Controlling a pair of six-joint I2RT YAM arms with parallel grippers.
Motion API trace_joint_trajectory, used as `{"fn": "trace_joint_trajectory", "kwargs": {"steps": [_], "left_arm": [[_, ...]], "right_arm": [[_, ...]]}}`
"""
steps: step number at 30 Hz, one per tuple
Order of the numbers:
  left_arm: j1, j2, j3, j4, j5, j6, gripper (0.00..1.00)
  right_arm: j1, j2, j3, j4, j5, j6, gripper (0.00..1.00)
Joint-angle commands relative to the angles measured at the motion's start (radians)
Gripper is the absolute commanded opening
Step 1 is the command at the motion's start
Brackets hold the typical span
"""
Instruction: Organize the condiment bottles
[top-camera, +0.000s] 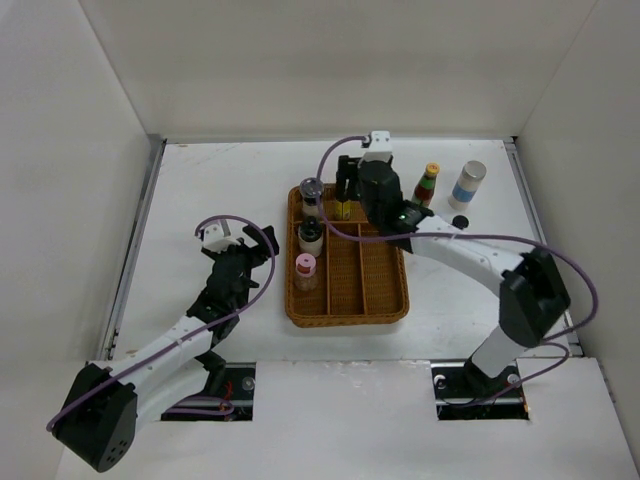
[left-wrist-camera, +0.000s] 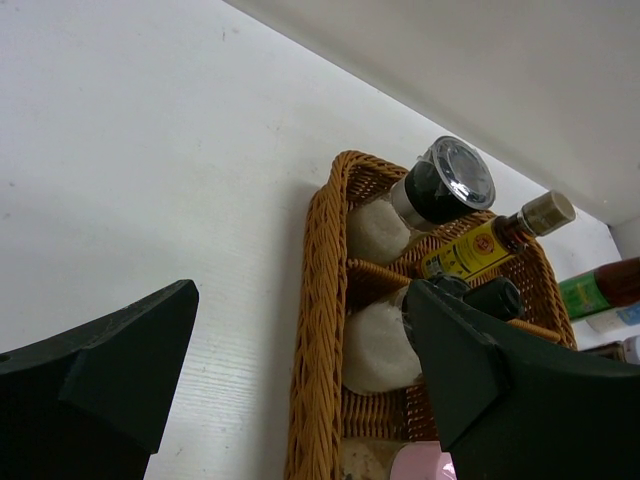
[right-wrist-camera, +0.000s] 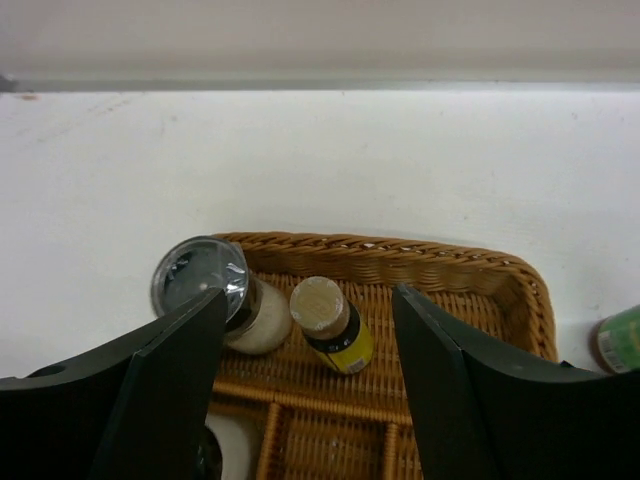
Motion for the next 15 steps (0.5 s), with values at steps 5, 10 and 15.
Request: {"fn": "trace_joint_trajectory", "kwargs": {"steps": [5,10,15], "left_arm": [[0.001,-0.02,-0.008,0.051,0.008,-0.009,0.87],[-0.008,0.004,0.001,0.054,0.015,-0.009,0.87],[-0.011,0.015,-0.001,0.068,0.015,-0.009,0.87]], "right_arm": [[-0.14,-0.295,-0.245,0.023,0.024,0.07,0.57],[-0.275,-0.351,-0.39,-0.083,0.108,0.166,0.28],[-0.331,-0.314,-0.41,-0.142,0.098,0.161,0.63]]}}
